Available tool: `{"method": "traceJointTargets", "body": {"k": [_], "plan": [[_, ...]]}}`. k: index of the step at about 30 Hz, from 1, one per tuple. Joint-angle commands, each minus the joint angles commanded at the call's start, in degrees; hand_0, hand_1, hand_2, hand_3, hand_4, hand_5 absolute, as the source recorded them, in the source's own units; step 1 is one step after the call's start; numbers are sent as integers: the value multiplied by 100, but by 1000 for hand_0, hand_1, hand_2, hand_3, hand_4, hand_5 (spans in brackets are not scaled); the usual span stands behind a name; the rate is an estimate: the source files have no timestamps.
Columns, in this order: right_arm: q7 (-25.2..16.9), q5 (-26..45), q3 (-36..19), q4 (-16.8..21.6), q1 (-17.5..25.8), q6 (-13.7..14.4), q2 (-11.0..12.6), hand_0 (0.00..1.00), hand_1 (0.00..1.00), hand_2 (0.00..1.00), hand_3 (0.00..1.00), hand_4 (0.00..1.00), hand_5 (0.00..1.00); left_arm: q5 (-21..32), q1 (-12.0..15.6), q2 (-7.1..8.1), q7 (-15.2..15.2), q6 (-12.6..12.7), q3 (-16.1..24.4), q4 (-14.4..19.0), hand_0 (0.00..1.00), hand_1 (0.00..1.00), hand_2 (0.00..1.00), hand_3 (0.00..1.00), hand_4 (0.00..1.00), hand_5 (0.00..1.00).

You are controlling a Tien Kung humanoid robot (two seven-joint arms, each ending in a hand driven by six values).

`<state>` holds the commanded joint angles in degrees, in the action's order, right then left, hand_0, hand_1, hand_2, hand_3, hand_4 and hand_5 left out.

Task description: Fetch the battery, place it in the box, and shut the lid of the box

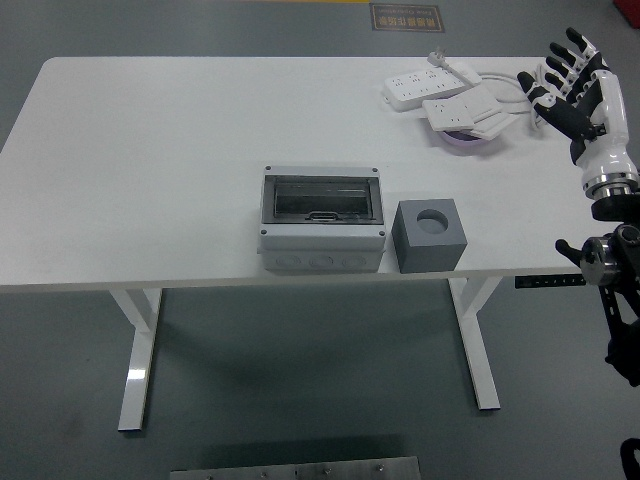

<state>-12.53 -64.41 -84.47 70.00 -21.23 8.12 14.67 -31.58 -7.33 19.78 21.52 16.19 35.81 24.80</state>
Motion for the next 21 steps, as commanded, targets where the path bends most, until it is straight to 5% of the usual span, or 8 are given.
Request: {"method": "traceJointTargets", "body": {"k": [21], "plan": [[15, -22, 63, 24, 1, -10, 33, 889, 854, 856, 908, 901, 221, 66, 50, -18, -16, 21, -34, 10, 675, 731, 663, 605, 632, 255]]}}
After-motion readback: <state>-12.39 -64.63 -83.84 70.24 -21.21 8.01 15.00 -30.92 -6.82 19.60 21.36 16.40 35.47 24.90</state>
